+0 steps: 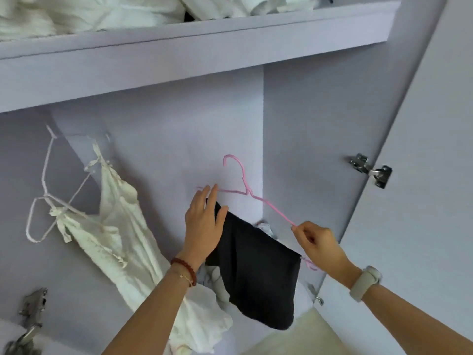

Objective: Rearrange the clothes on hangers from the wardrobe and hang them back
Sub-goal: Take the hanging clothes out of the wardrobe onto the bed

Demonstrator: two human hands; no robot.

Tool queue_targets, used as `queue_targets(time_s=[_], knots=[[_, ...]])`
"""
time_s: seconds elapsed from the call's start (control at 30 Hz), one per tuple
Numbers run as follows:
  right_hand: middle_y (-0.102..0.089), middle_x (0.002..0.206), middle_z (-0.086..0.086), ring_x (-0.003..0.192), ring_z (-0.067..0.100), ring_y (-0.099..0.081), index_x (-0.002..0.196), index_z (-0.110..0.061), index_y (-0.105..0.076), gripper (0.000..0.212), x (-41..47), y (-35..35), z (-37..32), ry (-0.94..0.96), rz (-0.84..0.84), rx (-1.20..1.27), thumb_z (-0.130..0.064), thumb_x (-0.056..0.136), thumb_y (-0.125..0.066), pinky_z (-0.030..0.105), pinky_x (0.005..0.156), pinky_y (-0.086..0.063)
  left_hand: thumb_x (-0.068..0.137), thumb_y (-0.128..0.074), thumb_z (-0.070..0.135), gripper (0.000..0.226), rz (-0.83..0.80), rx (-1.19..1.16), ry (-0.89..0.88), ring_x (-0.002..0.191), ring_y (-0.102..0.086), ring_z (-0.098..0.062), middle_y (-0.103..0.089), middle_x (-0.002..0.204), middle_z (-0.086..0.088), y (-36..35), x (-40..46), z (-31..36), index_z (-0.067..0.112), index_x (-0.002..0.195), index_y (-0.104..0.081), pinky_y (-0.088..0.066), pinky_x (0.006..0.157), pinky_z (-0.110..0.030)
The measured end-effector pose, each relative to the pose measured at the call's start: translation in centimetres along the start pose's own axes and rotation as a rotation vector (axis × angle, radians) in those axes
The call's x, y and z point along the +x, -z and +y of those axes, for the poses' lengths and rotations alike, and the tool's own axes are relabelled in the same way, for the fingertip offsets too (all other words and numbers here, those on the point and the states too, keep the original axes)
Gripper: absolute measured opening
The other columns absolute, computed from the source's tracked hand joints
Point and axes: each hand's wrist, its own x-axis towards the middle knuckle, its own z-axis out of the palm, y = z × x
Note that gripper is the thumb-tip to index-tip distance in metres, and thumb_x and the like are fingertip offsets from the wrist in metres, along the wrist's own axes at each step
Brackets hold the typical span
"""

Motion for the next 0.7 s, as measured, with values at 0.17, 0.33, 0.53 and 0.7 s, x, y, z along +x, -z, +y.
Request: queue_targets(time_s=[0.17,0.33,0.53,0.7], knots=[[-0.042,0.039,-0.012,0.038,0.012,-0.043,0.056,-0.038,-0.035,0.039,-7.9,7.0,6.0,-0.068,0.028,-0.186,-0.034,0.092,-0.051,0.011,0.043,-0.026,0.087,-0.020,0.052,0.059,-0.274,-0.027,-0.080,0.125,-0.044,-0.026,-0.058,0.121,-0.006,-7.8,-2.6,6.0,0.019,0.118,-0.059,-0.016,0.109,-0.046],[-0.033,0.039,-0.008,0.039,0.017,-0.033,0.061,-0.026,-0.043,0.042,-17.9,13.1,12.3,-0.249,0.089,-0.290,-0.060,0.082,-0.028,0.013,0.043,-0.022,0.091,-0.046,0.028,0.024,-0.636,-0.301,-0.201,0.068,-0.049,-0.005,-0.050,0.072,0.001,-14.9,-7.5,12.4,0.014,0.073,-0.052,-0.036,0.068,-0.025],[-0.042,0.048,-0.015,0.054,0.008,-0.041,0.062,-0.024,-0.055,0.045,-30.6,18.4,16.5,-0.587,0.319,-0.340,-0.059,0.077,-0.032,0.020,0.053,-0.030,0.090,-0.053,0.030,0.024,-0.887,-0.405,-0.404,0.059,-0.044,-0.005,-0.046,0.063,0.009,-20.6,-15.3,22.1,0.018,0.069,-0.052,-0.035,0.057,-0.026],[-0.055,0.077,-0.003,0.074,0.012,-0.052,0.080,-0.009,-0.066,0.042,-38.8,20.0,15.8,-0.729,0.499,-0.319,-0.043,0.084,-0.041,0.027,0.070,-0.041,0.093,-0.052,0.028,0.020,-1.089,-0.424,-0.669,0.058,-0.049,-0.003,-0.050,0.065,0.010,-22.3,-20.2,29.8,0.033,0.074,-0.050,-0.037,0.055,-0.015]])
